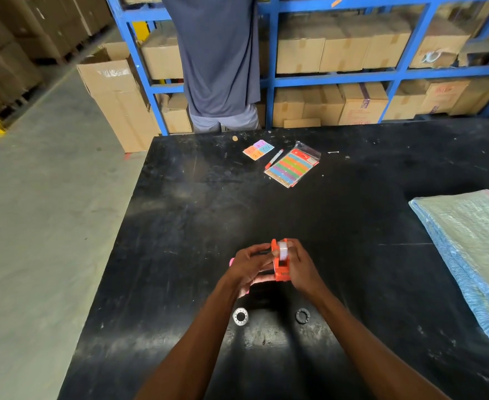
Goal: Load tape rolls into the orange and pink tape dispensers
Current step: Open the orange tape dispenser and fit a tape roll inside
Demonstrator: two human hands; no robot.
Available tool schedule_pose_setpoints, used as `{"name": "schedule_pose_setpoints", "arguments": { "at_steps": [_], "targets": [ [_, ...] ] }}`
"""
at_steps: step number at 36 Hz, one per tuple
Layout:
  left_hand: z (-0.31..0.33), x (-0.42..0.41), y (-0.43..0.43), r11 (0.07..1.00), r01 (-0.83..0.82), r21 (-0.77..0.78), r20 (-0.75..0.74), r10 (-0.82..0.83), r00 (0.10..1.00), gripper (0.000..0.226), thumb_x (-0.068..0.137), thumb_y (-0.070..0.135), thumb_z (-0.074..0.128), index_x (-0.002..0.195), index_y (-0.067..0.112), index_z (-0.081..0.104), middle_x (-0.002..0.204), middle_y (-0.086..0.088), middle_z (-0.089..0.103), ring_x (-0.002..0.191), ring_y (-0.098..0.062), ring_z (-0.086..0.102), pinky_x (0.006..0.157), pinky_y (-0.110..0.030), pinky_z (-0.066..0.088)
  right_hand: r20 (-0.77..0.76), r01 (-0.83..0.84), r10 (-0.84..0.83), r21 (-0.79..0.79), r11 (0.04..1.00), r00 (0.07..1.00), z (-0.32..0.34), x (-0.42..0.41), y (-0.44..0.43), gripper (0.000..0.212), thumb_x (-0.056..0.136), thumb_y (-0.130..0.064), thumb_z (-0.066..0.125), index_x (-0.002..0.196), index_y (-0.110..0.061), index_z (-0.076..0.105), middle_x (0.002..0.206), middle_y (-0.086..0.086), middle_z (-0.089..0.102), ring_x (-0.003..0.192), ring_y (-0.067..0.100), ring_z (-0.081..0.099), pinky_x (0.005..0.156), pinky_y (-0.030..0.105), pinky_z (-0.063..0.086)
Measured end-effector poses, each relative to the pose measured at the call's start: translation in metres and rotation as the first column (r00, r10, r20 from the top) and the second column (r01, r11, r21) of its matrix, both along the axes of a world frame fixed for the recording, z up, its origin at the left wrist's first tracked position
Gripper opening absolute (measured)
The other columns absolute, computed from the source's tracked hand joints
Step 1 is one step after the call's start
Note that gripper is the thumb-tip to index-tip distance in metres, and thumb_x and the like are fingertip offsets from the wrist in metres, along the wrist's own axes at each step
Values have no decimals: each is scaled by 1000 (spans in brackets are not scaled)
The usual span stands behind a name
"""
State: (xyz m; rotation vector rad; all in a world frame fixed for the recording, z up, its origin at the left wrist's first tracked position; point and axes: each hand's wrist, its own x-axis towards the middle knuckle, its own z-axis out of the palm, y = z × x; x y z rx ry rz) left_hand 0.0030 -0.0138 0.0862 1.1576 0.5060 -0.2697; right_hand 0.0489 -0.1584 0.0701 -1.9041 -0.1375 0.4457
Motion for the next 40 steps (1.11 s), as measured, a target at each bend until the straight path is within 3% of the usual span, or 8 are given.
{"name": "schedule_pose_setpoints", "arguments": {
  "at_steps": [5, 10, 14, 19, 23, 28, 33, 40],
  "targets": [
    [-9, -5, -12, 993, -113, 35, 44, 112, 993, 35, 98, 34, 57, 116, 6, 67, 108, -15, 76, 97, -24, 73, 79, -32, 59, 44, 9, -6, -68, 998, 999, 13, 4, 11, 33, 106, -38, 29, 117, -27, 58, 105, 1, 70, 100, 23, 67, 94, 42, 51],
    [-12, -7, -27, 955, -288, -74, 27, 291, 956, 39, 103, 39, 44, 121, 10, 63, 107, -9, 76, 96, -22, 73, 80, -37, 59, 173, -34, 121, -435, 900, 978, 19, 5, 16, 37, 105, -37, 28, 132, -35, 54, 128, 4, 53, 123, 25, 49, 104, 49, 32],
    [-8, -6, -28, 940, -308, -144, 0, 312, 950, 36, 103, 36, 44, 115, 11, 65, 100, -10, 76, 89, -21, 72, 82, -39, 57, 277, -39, 226, -549, 835, 934, 25, 9, 5, 34, 102, -41, 37, 131, -42, 54, 134, -4, 42, 127, 19, 37, 103, 47, 26],
    [-9, -1, -27, 922, -362, -140, -26, 362, 932, 39, 100, 37, 49, 121, 7, 62, 96, -12, 73, 84, -25, 68, 76, -38, 54, 439, -78, 297, -450, 889, 848, 44, 17, -6, 31, 97, -38, 51, 126, -44, 57, 134, -14, 49, 127, 9, 41, 97, 38, 23],
    [-7, -1, -27, 923, -344, -174, 1, 349, 937, 30, 100, 33, 51, 111, 11, 69, 92, -10, 76, 84, -23, 70, 80, -40, 54, 400, -214, 473, -540, 814, 785, 56, 22, -6, 31, 94, -45, 55, 124, -43, 60, 133, -19, 55, 127, 7, 43, 97, 38, 21],
    [-3, -4, -27, 931, -318, -177, 13, 325, 946, 29, 100, 36, 51, 100, 18, 73, 83, -8, 73, 74, -20, 67, 69, -33, 53, 373, -251, 490, -532, 808, 788, 66, 27, -2, 25, 94, -42, 58, 118, -39, 64, 125, -19, 57, 121, 7, 46, 100, 39, 21],
    [-4, -7, -24, 942, -297, -157, 37, 306, 951, 38, 101, 39, 48, 120, 10, 62, 86, -10, 68, 68, -17, 65, 62, -30, 54, 316, -308, 501, -499, 810, 805, 73, 37, 0, 17, 94, -42, 61, 108, -37, 70, 117, -18, 62, 117, 9, 52, 103, 43, 24],
    [-3, -9, -28, 943, -271, -195, 60, 287, 956, 30, 102, 38, 46, 119, 20, 63, 85, -9, 69, 68, -18, 65, 63, -31, 55, 318, -287, 511, -545, 788, 799, 81, 44, 5, 12, 97, -33, 59, 100, -33, 70, 111, -13, 66, 111, 11, 57, 103, 43, 27]
  ]
}}
